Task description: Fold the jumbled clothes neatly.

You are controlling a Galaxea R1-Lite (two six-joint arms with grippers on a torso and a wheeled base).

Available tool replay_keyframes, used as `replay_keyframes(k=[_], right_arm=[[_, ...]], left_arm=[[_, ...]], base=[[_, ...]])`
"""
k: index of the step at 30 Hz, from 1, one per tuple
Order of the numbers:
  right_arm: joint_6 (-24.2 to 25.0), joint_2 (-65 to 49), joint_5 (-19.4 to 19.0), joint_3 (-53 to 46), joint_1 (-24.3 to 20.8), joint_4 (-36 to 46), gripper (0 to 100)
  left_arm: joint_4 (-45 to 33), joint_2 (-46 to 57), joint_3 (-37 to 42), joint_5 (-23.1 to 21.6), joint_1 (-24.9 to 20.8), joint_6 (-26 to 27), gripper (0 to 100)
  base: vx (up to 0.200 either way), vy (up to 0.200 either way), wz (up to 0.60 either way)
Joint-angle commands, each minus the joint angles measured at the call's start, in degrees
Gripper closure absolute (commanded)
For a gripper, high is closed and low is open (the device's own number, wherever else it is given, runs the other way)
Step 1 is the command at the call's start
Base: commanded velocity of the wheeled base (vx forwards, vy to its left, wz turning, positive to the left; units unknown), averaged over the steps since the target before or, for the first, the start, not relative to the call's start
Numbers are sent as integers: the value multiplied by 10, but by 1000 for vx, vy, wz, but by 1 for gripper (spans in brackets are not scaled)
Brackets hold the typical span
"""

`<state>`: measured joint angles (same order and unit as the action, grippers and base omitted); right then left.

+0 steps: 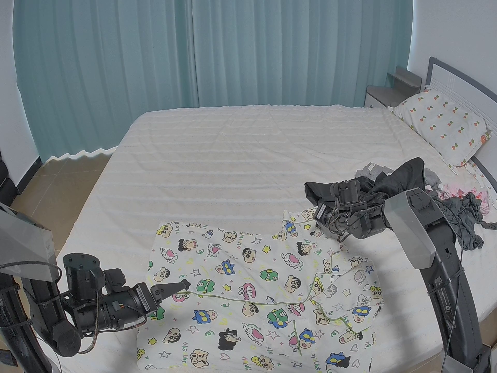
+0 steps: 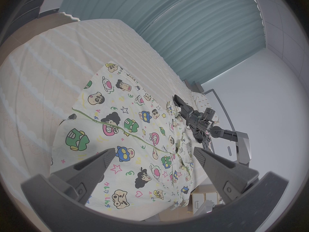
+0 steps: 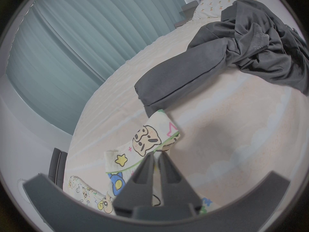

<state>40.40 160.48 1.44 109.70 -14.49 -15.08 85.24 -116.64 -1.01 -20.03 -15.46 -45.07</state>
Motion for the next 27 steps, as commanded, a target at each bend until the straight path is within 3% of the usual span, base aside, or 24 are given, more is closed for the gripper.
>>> replay_keyframes(k=[1, 11, 24, 25, 27], right_arm=[[3, 2, 1, 2, 1, -5, 100], [21, -15, 31, 10, 19, -46, 100], [6, -8, 31, 7, 32, -45, 100], [6, -8, 31, 7, 32, -45, 0], [-1, -9, 30, 4, 38, -45, 0]], left_arm=[[0, -1, 9, 0, 0, 0, 0], [0, 0, 9, 1, 1, 0, 0], [0, -1, 9, 1, 1, 0, 0], [0, -1, 9, 1, 1, 0, 0], [0, -1, 9, 1, 0, 0, 0]], base=[[0, 0, 0], [0, 0, 0], [0, 0, 0], [0, 0, 0], [0, 0, 0]])
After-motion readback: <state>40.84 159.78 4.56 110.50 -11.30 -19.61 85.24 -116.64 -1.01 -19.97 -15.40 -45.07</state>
